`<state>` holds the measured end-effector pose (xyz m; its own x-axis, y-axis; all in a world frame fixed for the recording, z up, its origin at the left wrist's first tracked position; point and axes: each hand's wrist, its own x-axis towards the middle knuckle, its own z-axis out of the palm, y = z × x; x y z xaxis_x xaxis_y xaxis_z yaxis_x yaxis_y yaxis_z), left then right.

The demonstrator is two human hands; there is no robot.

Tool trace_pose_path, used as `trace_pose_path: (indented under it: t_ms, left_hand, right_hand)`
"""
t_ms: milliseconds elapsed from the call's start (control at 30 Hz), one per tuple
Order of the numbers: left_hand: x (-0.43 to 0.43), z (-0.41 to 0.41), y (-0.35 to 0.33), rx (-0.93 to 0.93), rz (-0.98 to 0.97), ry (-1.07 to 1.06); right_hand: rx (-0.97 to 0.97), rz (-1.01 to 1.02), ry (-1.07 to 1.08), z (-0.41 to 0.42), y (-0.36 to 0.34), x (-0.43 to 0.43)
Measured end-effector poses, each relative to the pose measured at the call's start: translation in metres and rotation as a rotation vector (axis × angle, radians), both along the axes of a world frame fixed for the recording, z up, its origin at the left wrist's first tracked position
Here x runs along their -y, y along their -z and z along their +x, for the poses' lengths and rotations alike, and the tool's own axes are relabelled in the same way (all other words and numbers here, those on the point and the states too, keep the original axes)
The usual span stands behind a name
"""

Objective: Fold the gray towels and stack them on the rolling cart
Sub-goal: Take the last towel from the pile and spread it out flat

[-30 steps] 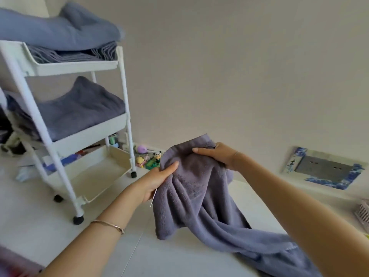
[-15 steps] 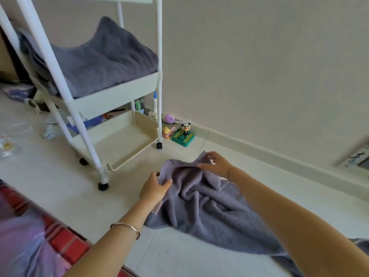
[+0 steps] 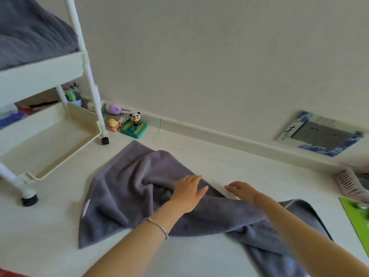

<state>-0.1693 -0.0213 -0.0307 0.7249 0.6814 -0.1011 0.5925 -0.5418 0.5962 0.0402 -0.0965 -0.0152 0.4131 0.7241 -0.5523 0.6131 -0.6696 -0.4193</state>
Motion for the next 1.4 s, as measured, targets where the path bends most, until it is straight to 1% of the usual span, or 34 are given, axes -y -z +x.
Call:
trace_pose_path:
  t_ms: [67,167,267,333,400,467,500,567,600,633,667,733,800,833,900,1033,1133,1200,1267,1333,1400]
  left_hand:
    - [0.01,0.025,0.002,0.008,-0.043,0.071]
    - [0.022,0.055,0.006,-0.005,-0.03,0.177]
    - [0.03,0.082,0.006,-0.031,-0.001,0.268]
    - [0.034,0.095,0.006,-0.097,-0.015,0.314]
    - [0.034,0.103,0.01,-0.185,-0.056,0.348]
    - [0.031,0.107,0.013,-0.245,-0.043,0.392]
    - [0.032,0.109,0.013,-0.268,-0.02,0.415]
    - [0.033,0.111,0.012,-0.28,0.024,0.45]
    - [0.033,0.11,0.012,-0.278,0.039,0.465]
    - [0.033,0.11,0.012,-0.271,0.055,0.478]
    - [0.033,0.109,0.012,-0.26,0.063,0.493]
    - [0.033,0.107,0.011,-0.196,0.004,0.509]
    - [0.036,0.106,0.004,-0.068,-0.123,0.496]
    - [0.037,0.105,-0.004,0.002,-0.177,0.469]
    - [0.038,0.103,-0.022,0.115,-0.247,0.416]
    - [0.031,0.094,-0.062,0.313,-0.427,0.307]
    - [0.027,0.087,-0.091,0.424,-0.518,0.251]
    - [0.024,0.084,-0.106,0.485,-0.568,0.198]
    - [0.021,0.083,-0.122,0.502,-0.577,0.183]
    - [0.021,0.082,-0.136,0.478,-0.558,0.202]
    - [0.022,0.079,-0.149,0.455,-0.542,0.21]
  right_hand:
    - [0.046,-0.015,0.005,0.016,0.003,0.028]
    - [0.122,0.018,0.009,0.028,-0.002,0.058]
    - [0.248,0.037,-0.075,0.025,-0.019,0.078]
    - [0.295,0.066,-0.117,0.021,-0.026,0.091]
    - [0.244,0.09,-0.107,0.02,-0.027,0.102]
    - [0.161,0.044,-0.135,0.023,-0.029,0.112]
    - [0.081,-0.001,-0.153,0.025,-0.03,0.118]
    - [-0.15,-0.084,-0.164,0.03,-0.033,0.129]
    - [-0.25,-0.084,-0.13,0.033,-0.033,0.133]
    - [-0.299,-0.039,-0.077,0.036,-0.031,0.135]
    - [-0.298,0.033,-0.029,0.039,-0.03,0.136]
    - [-0.174,0.155,-0.036,0.045,-0.025,0.132]
    - [-0.087,0.169,-0.126,0.044,-0.024,0.126]
    - [-0.084,0.149,-0.151,0.042,-0.025,0.123]
    - [-0.119,0.111,-0.137,0.04,-0.026,0.12]
    - [-0.173,0.142,-0.098,0.051,-0.034,0.122]
    - [-0.242,0.189,-0.092,0.057,-0.057,0.128]
    - [-0.325,0.182,-0.119,0.056,-0.076,0.133]
    - [-0.433,0.162,-0.159,0.053,-0.092,0.139]
    - [-0.452,0.149,-0.187,0.051,-0.104,0.144]
    - [-0.463,0.16,-0.17,0.054,-0.12,0.152]
